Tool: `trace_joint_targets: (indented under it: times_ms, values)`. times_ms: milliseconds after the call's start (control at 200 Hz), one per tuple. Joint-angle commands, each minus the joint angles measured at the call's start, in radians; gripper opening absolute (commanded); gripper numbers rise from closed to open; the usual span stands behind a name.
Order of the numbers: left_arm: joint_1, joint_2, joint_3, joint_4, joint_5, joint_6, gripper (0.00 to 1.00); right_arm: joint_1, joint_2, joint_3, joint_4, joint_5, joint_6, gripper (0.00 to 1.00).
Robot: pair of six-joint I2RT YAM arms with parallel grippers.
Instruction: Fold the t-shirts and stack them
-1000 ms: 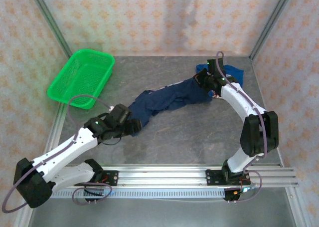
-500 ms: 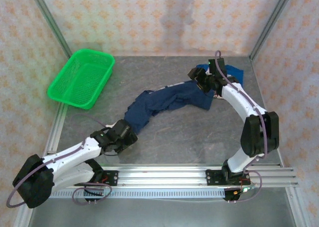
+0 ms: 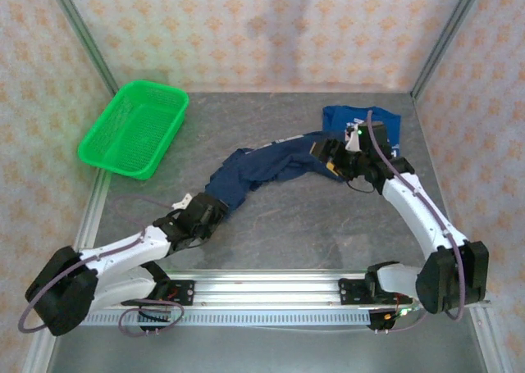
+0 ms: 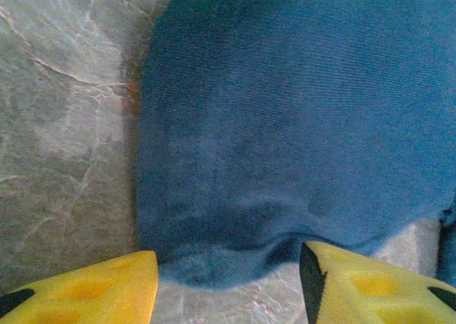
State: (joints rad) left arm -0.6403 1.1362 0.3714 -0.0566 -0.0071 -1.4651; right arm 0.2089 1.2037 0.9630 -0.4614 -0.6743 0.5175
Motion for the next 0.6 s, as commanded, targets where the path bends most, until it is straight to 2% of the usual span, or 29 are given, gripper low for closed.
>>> trace_joint_targets:
  times_ms: [0,105,195,390,595]
  values:
    - [0.007,0.044,0.016,0.045,-0.001,-0.040,0.52,0.001,-0.043,-0.003,-0.063,0.008,-0.052,0.78]
    - [0.007,0.053,0.024,-0.007,-0.006,-0.053,0.48,-0.003,-0.039,0.012,-0.094,0.034,-0.069,0.78]
    - [0.007,0.074,0.024,0.020,-0.021,-0.056,0.40,-0.009,-0.029,0.023,-0.141,0.112,-0.080,0.78]
    - [0.063,0.121,0.081,0.016,-0.031,0.026,0.00,-0.033,0.025,0.023,-0.170,0.232,-0.071,0.78]
    - [0.092,-0.048,0.212,-0.227,-0.056,0.206,0.00,-0.062,0.136,0.033,-0.150,0.352,-0.183,0.76]
